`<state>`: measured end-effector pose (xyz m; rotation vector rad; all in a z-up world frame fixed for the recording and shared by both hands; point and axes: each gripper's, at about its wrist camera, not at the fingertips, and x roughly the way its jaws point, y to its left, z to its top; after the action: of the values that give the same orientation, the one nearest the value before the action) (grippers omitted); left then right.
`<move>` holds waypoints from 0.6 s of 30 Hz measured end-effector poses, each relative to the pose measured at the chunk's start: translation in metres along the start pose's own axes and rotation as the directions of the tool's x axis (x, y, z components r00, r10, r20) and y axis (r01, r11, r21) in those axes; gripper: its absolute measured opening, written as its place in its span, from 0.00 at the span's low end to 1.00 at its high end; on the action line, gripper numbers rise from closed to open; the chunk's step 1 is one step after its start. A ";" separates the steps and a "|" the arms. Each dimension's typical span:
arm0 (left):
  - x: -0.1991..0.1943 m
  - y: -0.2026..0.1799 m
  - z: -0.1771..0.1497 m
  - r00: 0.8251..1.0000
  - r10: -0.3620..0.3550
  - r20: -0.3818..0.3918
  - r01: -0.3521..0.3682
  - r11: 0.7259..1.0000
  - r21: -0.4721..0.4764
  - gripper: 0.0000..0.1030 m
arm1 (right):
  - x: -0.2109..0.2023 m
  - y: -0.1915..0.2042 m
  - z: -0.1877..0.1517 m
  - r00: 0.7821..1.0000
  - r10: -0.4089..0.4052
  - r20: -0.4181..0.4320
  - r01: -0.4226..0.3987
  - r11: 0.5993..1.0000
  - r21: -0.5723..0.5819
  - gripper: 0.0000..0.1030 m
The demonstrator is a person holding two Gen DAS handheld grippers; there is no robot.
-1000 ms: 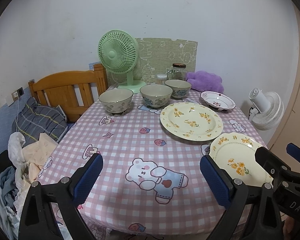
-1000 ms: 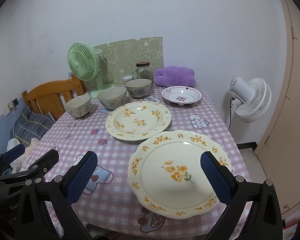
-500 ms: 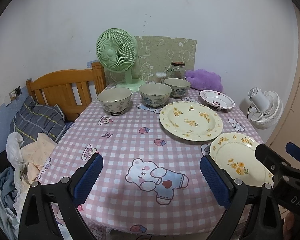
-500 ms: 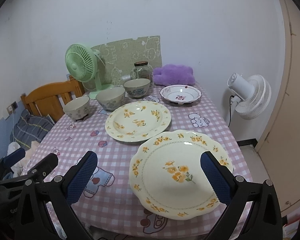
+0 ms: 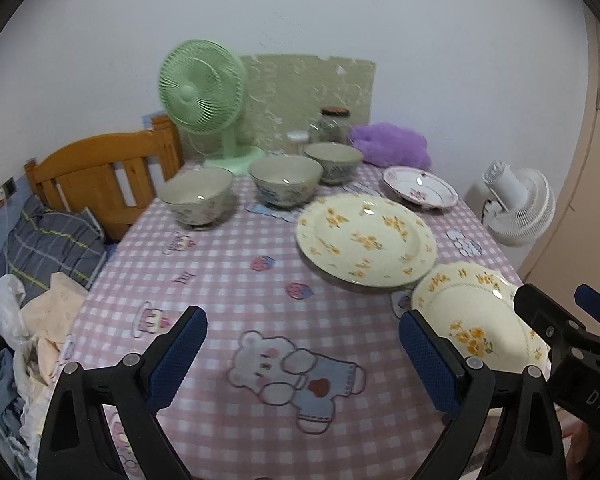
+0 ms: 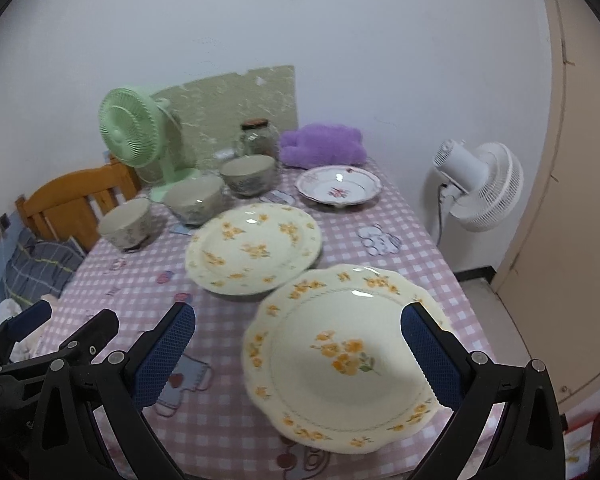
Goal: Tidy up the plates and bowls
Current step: 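Grasp the rim of the yellow-flowered plate with both grippers side by side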
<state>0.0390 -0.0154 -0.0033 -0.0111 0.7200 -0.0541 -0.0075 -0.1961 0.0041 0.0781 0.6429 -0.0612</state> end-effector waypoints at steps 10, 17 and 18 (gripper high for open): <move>0.037 -0.070 0.003 0.998 -0.008 -0.062 0.010 1.000 0.022 0.93 | 0.038 -0.066 0.013 0.998 -0.029 -0.059 0.029 1.000 0.010 1.00; 0.072 -0.111 -0.002 0.990 0.045 -0.136 -0.046 0.999 -0.006 0.92 | 0.079 -0.117 0.014 0.991 -0.026 -0.134 0.028 0.999 0.019 1.00; 0.077 -0.116 -0.005 0.988 0.050 -0.146 -0.052 0.999 -0.009 0.92 | 0.086 -0.122 0.012 0.989 -0.023 -0.148 0.027 0.999 0.021 1.00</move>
<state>0.0885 -0.1349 -0.0546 -0.0004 0.8668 -0.0011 0.0586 -0.3217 -0.0441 0.0978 0.7915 -0.0876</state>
